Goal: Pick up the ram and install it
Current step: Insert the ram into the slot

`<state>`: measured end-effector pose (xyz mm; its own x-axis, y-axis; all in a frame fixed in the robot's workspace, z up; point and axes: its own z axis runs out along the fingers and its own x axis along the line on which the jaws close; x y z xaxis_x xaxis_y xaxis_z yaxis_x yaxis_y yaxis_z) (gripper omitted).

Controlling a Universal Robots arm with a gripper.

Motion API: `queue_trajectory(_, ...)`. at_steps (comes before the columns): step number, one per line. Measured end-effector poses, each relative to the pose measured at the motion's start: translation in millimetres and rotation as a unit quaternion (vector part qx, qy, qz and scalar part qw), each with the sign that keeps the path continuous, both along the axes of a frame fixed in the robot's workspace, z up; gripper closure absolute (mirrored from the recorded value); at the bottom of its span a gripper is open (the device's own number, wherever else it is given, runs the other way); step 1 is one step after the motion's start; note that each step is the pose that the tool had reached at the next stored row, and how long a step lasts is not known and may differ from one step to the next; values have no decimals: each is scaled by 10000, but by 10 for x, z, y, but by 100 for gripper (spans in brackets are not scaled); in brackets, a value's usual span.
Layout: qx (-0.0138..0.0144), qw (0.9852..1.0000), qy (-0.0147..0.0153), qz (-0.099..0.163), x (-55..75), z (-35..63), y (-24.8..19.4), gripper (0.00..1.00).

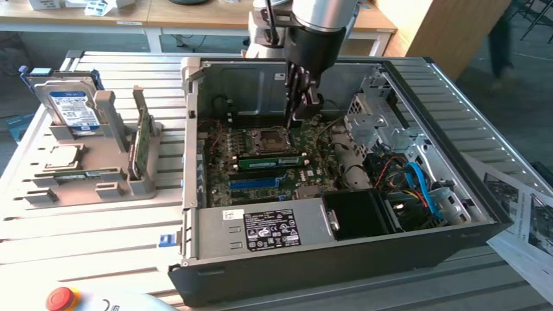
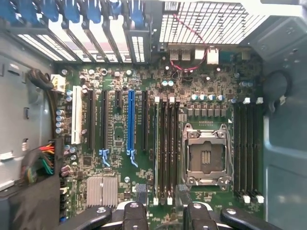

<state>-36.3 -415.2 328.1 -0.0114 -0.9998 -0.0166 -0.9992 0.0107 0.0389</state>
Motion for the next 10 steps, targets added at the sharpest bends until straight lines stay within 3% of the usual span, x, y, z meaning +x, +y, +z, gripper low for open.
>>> queue_trajectory(10, 0, 10000, 0, 0, 0, 173, 0, 63)
